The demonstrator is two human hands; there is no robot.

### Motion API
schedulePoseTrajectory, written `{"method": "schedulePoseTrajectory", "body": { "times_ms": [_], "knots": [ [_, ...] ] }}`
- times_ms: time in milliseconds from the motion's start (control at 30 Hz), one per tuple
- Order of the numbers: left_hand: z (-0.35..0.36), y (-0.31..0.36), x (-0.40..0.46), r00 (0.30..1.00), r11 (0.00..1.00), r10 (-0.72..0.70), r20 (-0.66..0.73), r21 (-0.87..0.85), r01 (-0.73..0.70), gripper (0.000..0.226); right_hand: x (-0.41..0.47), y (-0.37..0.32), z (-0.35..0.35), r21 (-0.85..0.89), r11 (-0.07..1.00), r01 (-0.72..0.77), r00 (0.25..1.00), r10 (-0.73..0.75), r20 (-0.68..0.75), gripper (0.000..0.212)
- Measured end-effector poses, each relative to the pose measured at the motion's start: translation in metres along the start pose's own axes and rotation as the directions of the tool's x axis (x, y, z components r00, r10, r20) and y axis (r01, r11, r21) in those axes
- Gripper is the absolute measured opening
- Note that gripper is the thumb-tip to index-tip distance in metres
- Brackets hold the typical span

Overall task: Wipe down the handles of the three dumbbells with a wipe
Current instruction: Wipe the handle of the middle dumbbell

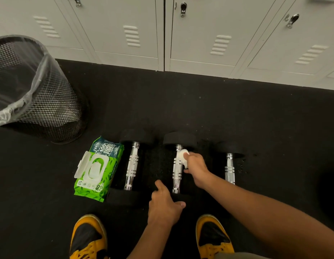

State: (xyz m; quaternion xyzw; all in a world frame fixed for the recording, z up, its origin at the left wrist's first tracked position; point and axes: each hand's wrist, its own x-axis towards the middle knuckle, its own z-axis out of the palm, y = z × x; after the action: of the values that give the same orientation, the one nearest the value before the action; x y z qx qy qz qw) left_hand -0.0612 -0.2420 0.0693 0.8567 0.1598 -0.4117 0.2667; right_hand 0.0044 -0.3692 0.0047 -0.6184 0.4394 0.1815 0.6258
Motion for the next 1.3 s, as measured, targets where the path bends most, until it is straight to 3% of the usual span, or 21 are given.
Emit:
{"method": "schedulePoseTrajectory", "body": {
  "times_ms": [67, 167, 267, 400, 633, 967, 1067, 1167, 1300],
  "knots": [
    [0.000, 0.000, 0.000, 1.000, 1.000, -0.004, 0.002, -0.009, 0.004, 0.091, 0.002, -0.006, 0.000, -0.076, 0.996, -0.045, 0.997, 0.050, 0.064, 0.032],
    [-0.001, -0.001, 0.000, 1.000, 1.000, 0.017, 0.002, -0.008, -0.017, 0.089, 0.002, -0.011, -0.010, -0.249, 0.968, -0.023, 0.992, 0.053, 0.116, 0.033],
    [-0.002, -0.001, 0.001, 1.000, 1.000, 0.013, 0.002, -0.013, -0.013, 0.090, -0.002, -0.002, -0.015, -0.315, 0.949, 0.003, 0.983, 0.056, 0.176, 0.035],
    [-0.002, -0.002, 0.002, 1.000, 1.000, 0.009, 0.006, -0.018, -0.009, 0.090, -0.006, 0.017, -0.019, -0.367, 0.929, 0.048, 0.978, 0.031, 0.205, 0.031],
    [-0.004, -0.003, 0.003, 1.000, 1.000, 0.011, 0.007, -0.004, -0.011, 0.090, -0.012, 0.046, -0.030, -0.462, 0.887, 0.024, 0.954, 0.118, 0.276, 0.024],
    [-0.008, -0.006, 0.007, 1.000, 1.000, 0.012, 0.024, -0.004, -0.012, 0.092, -0.007, 0.054, -0.035, -0.455, 0.891, 0.002, 0.915, 0.182, 0.361, 0.012],
    [-0.009, -0.008, 0.009, 0.999, 1.000, 0.005, 0.036, -0.012, -0.005, 0.095, 0.005, 0.053, -0.036, -0.436, 0.899, -0.042, 0.934, 0.191, 0.303, 0.011],
    [-0.008, -0.008, 0.007, 0.999, 1.000, 0.017, 0.035, -0.015, -0.016, 0.094, 0.017, 0.047, -0.034, -0.345, 0.935, -0.083, 0.978, 0.143, 0.152, 0.034],
    [-0.004, -0.006, 0.004, 0.999, 0.999, 0.029, 0.033, -0.018, -0.028, 0.093, 0.024, 0.020, -0.023, -0.198, 0.977, -0.076, 0.995, 0.088, 0.055, 0.031]
  ]
}}
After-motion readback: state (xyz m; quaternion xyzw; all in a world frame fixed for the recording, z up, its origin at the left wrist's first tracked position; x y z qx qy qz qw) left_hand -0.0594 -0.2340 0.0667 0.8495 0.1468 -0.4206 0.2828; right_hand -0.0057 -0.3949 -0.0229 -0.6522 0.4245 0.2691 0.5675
